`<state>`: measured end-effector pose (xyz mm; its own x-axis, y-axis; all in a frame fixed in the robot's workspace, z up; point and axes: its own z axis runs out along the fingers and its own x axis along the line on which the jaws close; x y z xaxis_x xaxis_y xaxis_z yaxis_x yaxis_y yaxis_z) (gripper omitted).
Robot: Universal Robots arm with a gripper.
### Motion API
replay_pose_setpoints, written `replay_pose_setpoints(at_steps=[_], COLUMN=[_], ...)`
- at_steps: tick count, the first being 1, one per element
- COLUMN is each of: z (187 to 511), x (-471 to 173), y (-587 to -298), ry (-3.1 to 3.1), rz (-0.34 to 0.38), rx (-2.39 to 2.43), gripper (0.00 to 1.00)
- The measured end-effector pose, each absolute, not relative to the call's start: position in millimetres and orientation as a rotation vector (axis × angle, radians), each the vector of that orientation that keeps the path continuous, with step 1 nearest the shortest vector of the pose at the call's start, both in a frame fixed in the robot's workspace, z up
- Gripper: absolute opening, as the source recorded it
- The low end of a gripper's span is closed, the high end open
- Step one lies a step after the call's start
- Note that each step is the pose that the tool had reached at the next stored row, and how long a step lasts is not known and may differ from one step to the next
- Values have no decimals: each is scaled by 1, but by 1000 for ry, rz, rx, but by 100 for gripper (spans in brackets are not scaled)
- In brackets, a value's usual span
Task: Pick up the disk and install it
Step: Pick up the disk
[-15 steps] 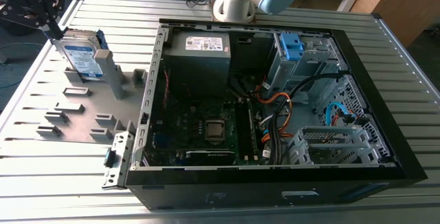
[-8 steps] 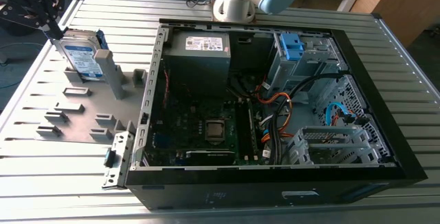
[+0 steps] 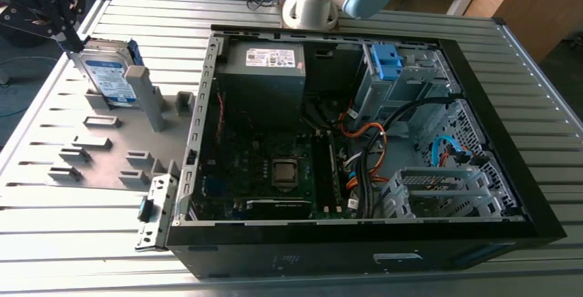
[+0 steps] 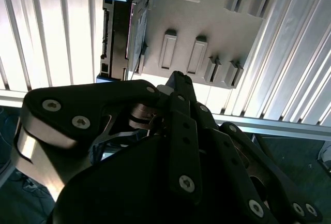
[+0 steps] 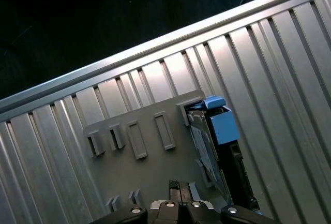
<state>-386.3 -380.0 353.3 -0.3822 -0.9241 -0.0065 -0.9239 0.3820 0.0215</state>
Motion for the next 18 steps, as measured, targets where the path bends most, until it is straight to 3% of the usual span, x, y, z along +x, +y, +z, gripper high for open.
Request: replay_pose_setpoints(at_steps=[18], z=[353], x=[-386], y=[-380], ry=[-2596], rz=[-33], rx=[1757], gripper=[11])
